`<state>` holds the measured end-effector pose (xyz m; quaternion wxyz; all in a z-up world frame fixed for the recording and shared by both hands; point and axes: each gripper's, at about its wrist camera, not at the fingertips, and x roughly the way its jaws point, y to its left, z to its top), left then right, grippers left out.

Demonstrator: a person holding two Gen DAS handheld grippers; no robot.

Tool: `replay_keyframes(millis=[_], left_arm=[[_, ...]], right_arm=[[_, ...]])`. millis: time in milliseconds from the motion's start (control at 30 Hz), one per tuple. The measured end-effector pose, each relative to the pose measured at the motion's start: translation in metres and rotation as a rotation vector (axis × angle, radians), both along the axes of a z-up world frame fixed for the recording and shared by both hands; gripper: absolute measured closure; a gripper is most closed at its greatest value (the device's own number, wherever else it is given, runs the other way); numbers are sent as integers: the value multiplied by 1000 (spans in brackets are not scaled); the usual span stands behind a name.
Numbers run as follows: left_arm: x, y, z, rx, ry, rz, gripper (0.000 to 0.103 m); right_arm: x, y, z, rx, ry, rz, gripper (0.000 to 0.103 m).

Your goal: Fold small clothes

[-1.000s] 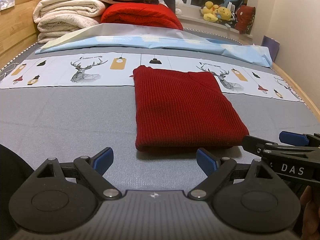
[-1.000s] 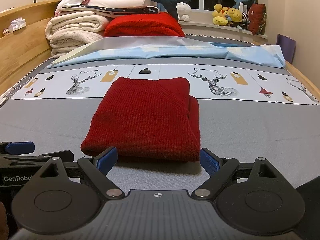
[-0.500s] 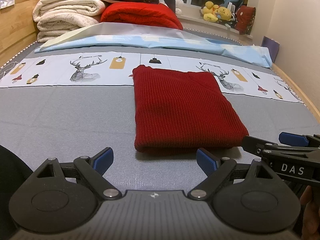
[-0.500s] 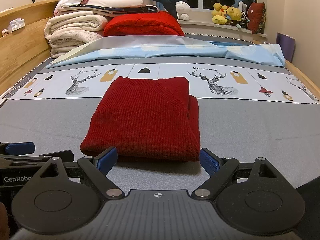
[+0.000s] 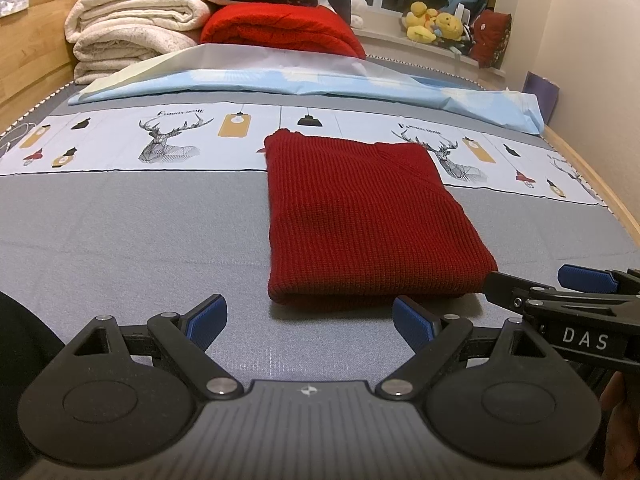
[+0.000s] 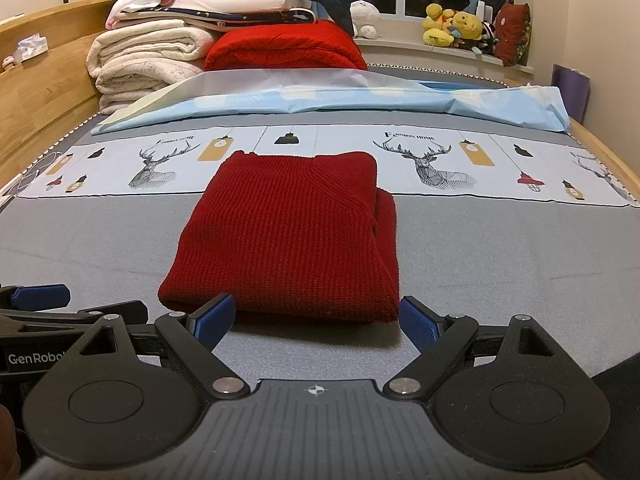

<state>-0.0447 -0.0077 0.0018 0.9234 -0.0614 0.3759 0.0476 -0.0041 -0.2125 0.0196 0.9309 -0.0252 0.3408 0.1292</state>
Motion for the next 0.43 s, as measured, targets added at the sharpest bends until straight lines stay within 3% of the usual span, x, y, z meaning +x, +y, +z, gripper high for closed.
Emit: replay_keyframes(millis=[433], left_arm=[[2,-2,-2,-3,7,0,10]], right_arm=[[1,0,-1,-3,8,-4,14]])
